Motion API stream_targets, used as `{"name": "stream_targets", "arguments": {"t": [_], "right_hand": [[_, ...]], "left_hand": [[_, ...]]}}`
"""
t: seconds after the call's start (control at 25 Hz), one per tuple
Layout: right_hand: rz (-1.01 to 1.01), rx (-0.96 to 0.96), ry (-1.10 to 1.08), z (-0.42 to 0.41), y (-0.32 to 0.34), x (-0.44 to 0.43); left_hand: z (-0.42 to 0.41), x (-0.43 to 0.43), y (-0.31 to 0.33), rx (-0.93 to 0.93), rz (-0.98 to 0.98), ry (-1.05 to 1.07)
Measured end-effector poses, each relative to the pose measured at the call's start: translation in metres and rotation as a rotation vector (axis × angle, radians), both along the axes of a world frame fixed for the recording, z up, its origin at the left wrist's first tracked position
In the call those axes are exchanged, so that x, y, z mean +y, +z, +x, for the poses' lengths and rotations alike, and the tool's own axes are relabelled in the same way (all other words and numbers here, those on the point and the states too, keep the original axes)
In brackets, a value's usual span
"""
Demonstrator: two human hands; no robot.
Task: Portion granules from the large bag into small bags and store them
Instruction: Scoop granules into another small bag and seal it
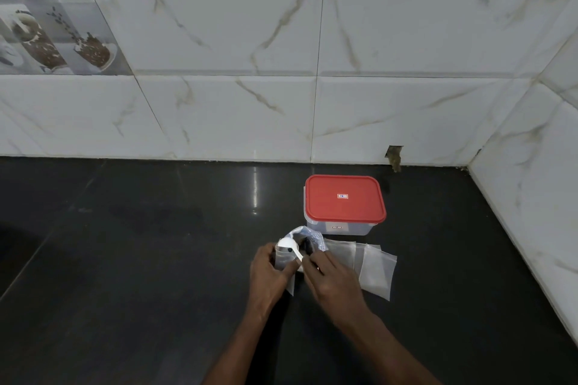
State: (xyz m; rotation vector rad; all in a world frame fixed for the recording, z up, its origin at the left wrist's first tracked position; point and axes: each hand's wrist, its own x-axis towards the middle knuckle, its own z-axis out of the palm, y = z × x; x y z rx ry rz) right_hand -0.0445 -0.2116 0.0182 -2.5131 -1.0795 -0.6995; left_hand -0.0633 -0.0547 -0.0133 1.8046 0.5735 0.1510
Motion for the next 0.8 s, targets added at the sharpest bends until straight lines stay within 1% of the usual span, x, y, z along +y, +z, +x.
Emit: {"name": "stream_targets", "arguments": {"t": [0.12, 0.28, 0.36, 0.4, 0.44, 0.52, 0.56, 0.64, 0.68, 0.72, 0.8], "right_hand": [[0.081, -0.060, -0.012, -0.001, -0.006, -0.004], [0.192, 0.012, -0.047, 0.003, -0.008, -0.006], [0.236, 0.088, -0.048, 0.003, -0.008, -0.005], [0.310, 0.178, -0.082, 0.003, -0.006, -0.003], [0.435, 0.317, -0.149, 0.003, -0.002, -0.001], [0.709, 0.648, -0.329, 0.010, 0.007, 0.001], [0.794, 0.817, -0.423, 0.016, 0.007, 0.000], [0.860, 1.101, -0.530, 0.027, 0.007, -0.003], [0.859, 1.192, -0.537, 0.030, 0.004, -0.005], [0.854, 1.249, -0.525, 0.033, 0.001, -0.007], [0.792, 1.255, -0.511, 0.035, -0.006, -0.010]], "left_hand": [[0.000, 0.001, -0.003, 0.012, 0.011, 0.005], [-0.002, -0.001, 0.002, 0.001, 0.008, -0.001], [-0.001, -0.001, 0.005, 0.001, 0.011, -0.009], [-0.001, -0.001, 0.006, 0.001, 0.013, -0.011], [-0.001, -0.001, 0.006, -0.003, 0.016, -0.008], [-0.001, 0.000, 0.006, 0.004, 0.016, 0.008], [-0.003, 0.000, 0.004, 0.007, 0.017, 0.010], [-0.006, 0.001, 0.003, 0.005, 0.021, 0.005], [-0.007, 0.002, 0.002, 0.001, 0.022, 0.004], [-0.008, 0.001, 0.001, -0.003, 0.024, 0.001], [-0.010, -0.002, 0.005, -0.008, 0.023, -0.005]]}}
